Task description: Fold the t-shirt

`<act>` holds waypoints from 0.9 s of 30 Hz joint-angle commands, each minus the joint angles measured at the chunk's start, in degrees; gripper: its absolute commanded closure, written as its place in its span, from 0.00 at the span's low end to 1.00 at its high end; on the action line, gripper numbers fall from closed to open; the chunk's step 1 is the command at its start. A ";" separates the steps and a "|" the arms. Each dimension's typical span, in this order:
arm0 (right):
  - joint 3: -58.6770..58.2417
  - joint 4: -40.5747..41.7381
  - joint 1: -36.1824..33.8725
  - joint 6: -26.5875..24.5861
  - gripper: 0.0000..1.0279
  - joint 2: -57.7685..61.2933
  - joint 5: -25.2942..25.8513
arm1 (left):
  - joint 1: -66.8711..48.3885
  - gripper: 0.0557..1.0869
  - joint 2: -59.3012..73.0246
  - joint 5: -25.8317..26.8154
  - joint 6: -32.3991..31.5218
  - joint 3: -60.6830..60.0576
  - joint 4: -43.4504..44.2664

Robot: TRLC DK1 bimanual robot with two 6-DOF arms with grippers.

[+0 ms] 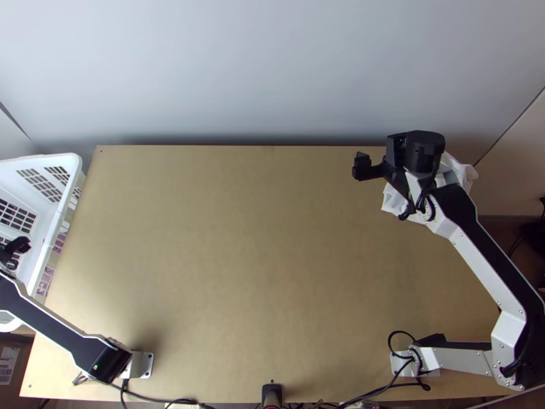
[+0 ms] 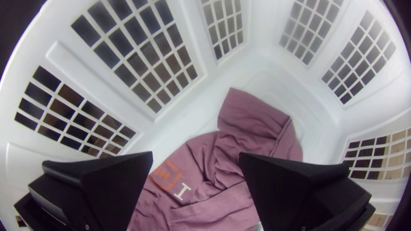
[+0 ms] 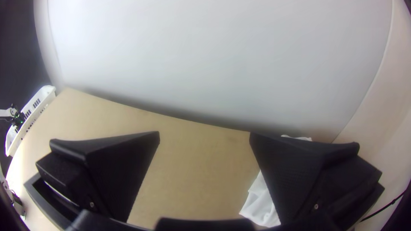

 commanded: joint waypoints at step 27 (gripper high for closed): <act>2.38 -1.91 0.52 -1.15 0.05 1.45 2.11 | 3.21 0.97 6.28 10.90 1.67 9.04 -16.86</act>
